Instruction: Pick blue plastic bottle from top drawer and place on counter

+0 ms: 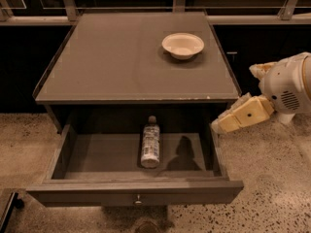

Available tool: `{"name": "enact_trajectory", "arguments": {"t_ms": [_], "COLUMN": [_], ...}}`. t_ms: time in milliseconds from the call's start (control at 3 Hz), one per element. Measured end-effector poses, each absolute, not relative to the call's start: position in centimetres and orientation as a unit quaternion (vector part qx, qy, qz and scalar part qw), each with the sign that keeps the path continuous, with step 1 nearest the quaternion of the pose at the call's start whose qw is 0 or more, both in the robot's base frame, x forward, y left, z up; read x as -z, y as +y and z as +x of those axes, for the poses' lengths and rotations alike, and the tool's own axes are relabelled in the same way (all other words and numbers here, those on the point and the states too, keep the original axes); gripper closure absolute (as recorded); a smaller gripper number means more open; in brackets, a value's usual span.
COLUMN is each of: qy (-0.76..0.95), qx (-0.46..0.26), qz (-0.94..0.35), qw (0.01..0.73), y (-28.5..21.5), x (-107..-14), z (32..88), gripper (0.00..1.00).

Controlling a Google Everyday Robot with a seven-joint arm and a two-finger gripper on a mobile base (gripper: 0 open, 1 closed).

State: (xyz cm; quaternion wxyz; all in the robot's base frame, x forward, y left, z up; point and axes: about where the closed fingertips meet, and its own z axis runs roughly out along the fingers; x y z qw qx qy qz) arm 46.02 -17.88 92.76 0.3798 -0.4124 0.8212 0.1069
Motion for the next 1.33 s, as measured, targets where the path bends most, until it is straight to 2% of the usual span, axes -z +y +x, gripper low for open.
{"name": "enact_trajectory", "arguments": {"t_ms": [333,667,1000,1333], "qy": [0.829,0.842,0.839,0.838], "qx": [-0.111,-0.149,-0.198,-0.197], "qz": [-0.392,-0.351,-0.327,-0.326], "qw": [0.384,0.382,0.388,0.389], "y": [-17.8,-16.2,-11.3,-11.2], "x": [-91.4,-88.0,-82.8,-82.8], "z": [46.1,46.8,48.3,48.4], "gripper": [0.0,0.0,0.0,0.0]}}
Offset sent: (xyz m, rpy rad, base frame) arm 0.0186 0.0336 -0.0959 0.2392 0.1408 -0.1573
